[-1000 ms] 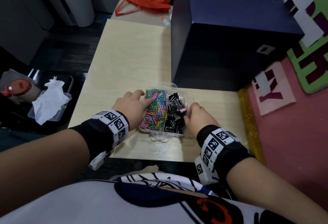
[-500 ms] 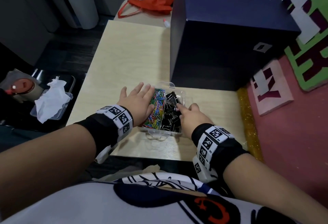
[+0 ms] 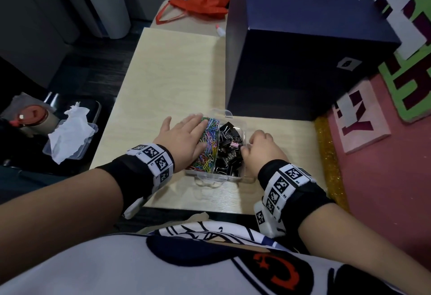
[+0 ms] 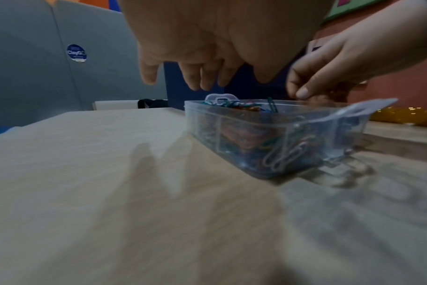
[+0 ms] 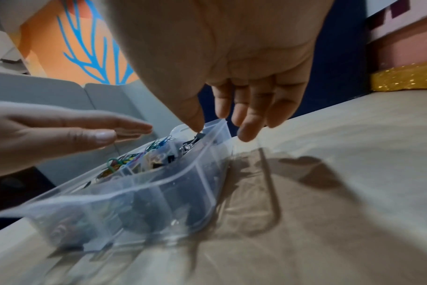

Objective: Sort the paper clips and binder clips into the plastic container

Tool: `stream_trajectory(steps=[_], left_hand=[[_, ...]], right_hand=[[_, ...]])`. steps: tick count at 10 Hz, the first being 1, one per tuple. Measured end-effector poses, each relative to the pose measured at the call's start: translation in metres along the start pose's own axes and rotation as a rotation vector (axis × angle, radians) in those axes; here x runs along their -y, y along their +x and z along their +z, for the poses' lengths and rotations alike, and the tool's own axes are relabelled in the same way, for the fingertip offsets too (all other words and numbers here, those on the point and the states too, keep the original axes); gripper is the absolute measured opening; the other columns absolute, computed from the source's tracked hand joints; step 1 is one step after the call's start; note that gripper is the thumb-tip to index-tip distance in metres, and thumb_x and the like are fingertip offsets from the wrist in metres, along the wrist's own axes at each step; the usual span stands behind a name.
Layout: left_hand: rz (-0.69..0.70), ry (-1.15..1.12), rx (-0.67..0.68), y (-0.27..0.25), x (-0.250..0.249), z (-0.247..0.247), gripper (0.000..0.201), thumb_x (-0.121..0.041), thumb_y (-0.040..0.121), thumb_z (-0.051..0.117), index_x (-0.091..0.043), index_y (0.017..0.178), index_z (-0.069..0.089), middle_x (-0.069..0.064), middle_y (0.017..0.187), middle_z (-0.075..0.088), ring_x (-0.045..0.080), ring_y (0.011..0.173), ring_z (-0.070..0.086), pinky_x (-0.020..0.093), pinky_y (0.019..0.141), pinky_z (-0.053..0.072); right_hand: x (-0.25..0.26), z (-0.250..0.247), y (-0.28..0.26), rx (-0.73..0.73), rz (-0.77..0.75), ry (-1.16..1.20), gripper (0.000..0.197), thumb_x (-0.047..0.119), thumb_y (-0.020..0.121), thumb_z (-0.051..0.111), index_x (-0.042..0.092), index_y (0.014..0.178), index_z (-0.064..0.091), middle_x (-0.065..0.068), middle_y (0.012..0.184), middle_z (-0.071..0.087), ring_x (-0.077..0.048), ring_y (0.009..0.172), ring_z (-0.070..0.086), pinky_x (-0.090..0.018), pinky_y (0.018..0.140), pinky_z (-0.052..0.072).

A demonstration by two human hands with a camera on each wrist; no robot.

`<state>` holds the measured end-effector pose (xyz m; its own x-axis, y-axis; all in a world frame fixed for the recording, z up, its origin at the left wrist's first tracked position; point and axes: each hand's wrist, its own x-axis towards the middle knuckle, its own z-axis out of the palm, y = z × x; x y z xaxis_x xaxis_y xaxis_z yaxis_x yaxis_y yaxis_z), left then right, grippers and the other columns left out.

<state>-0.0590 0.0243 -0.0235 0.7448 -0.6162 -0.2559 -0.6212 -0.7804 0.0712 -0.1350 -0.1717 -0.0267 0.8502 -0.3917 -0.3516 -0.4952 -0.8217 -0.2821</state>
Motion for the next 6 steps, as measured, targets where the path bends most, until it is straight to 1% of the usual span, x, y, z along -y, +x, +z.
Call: stream_trajectory(steps=[1,2,4,5,6], left_hand=[[-0.042,0.055,0.103,-0.001,0.011,0.009,0.066,-0.052,0.099,0.02,-0.022,0.153,-0.003,-0.005,0.161,-0.012,0.013,0.148,-0.004,0.058,0.115,0.006],[-0.04,0.078,0.127,-0.005,0.019,0.02,0.068,-0.054,0.098,0.016,-0.023,0.152,-0.011,-0.007,0.158,-0.022,0.015,0.148,-0.009,0.06,0.115,0.008],[-0.058,0.059,0.128,-0.003,0.026,0.024,0.068,-0.056,0.097,0.013,-0.025,0.151,-0.014,-0.009,0.157,-0.024,0.018,0.148,-0.012,0.06,0.114,0.01],[-0.062,0.036,0.135,-0.004,0.026,0.025,0.068,-0.056,0.097,0.012,-0.026,0.151,-0.015,-0.009,0.157,-0.024,0.019,0.148,-0.012,0.06,0.114,0.01],[-0.052,0.036,0.136,-0.005,0.026,0.021,0.069,-0.057,0.096,0.013,-0.025,0.151,-0.015,-0.009,0.158,-0.023,0.019,0.148,-0.012,0.06,0.114,0.01]], right_hand=[[-0.001,0.002,0.008,0.078,0.008,-0.101,0.032,0.035,0.098,0.041,0.009,0.11,0.055,-0.013,0.107,0.063,-0.031,0.097,0.06,-0.034,0.078,0.048],[0.002,0.004,0.013,0.077,-0.016,-0.115,0.031,0.033,0.098,0.041,0.007,0.107,0.056,-0.013,0.101,0.066,-0.032,0.096,0.061,-0.033,0.075,0.047],[0.006,0.001,0.019,0.094,-0.039,-0.137,0.032,0.033,0.099,0.042,0.007,0.11,0.056,-0.013,0.101,0.066,-0.031,0.096,0.061,-0.034,0.077,0.048],[0.008,-0.002,0.02,0.13,-0.03,-0.15,0.033,0.035,0.099,0.041,0.008,0.112,0.055,-0.012,0.1,0.066,-0.03,0.095,0.061,-0.034,0.076,0.047],[0.006,-0.005,0.022,0.149,-0.026,-0.12,0.036,0.038,0.099,0.039,0.01,0.114,0.054,-0.011,0.103,0.066,-0.029,0.097,0.06,-0.033,0.077,0.047]])
